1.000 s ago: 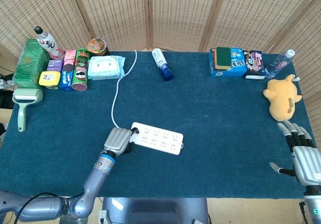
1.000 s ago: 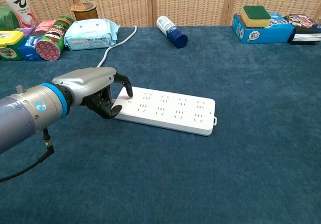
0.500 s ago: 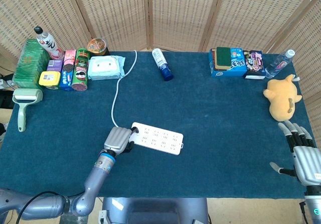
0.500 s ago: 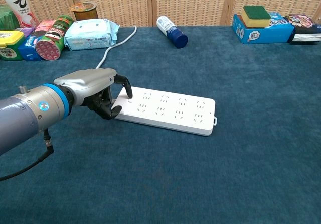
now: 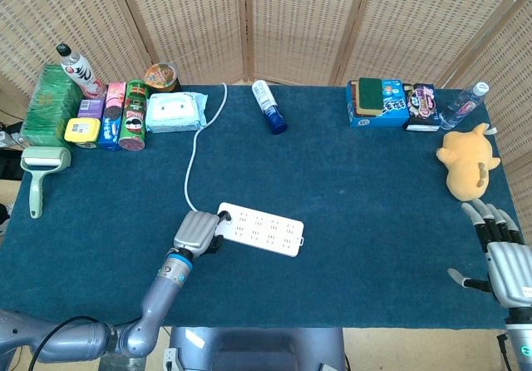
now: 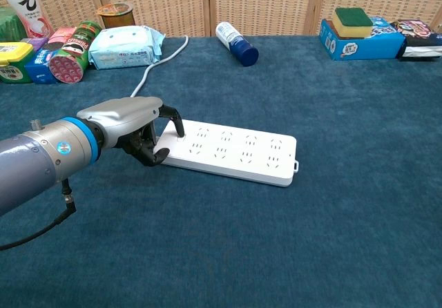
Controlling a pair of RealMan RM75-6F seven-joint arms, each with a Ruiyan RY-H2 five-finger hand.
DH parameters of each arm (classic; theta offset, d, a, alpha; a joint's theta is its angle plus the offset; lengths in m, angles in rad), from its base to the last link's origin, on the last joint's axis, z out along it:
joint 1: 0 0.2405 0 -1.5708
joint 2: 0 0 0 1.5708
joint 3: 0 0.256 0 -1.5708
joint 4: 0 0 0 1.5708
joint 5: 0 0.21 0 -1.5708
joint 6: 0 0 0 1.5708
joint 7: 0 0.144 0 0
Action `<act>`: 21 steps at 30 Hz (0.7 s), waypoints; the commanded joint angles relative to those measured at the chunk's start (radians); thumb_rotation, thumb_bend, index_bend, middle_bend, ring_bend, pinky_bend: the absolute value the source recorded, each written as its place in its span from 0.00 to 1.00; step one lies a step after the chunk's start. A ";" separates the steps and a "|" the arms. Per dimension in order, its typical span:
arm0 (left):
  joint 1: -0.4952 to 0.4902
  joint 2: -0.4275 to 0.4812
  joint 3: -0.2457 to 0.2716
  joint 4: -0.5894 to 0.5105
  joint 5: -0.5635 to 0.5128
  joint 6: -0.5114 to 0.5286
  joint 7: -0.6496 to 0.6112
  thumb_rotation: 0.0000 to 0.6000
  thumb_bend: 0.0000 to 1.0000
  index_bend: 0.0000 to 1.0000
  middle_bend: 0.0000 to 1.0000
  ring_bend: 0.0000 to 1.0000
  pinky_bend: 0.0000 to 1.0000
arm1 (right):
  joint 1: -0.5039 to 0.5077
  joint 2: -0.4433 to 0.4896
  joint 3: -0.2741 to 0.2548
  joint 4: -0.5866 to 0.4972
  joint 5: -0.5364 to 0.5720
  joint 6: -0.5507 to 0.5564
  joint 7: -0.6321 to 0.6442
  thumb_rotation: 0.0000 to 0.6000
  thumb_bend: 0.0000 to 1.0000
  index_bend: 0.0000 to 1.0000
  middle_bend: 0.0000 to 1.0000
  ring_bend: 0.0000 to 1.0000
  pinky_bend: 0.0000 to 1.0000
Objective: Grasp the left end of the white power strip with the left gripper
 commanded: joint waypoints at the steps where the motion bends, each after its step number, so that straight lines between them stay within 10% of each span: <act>1: -0.002 -0.001 0.001 0.004 -0.006 -0.001 0.001 1.00 0.51 0.31 1.00 1.00 1.00 | 0.000 0.000 0.000 0.000 0.000 0.001 0.000 1.00 0.00 0.06 0.02 0.01 0.00; 14: 0.035 0.084 -0.036 -0.108 0.104 0.079 -0.102 1.00 0.50 0.31 1.00 1.00 1.00 | 0.001 -0.001 0.000 0.000 0.003 -0.003 -0.002 1.00 0.00 0.06 0.02 0.01 0.00; 21: 0.123 0.216 0.008 -0.207 0.328 0.186 -0.234 1.00 0.38 0.22 0.98 0.94 0.93 | 0.000 0.001 -0.001 -0.002 0.001 0.001 -0.002 1.00 0.00 0.06 0.02 0.01 0.00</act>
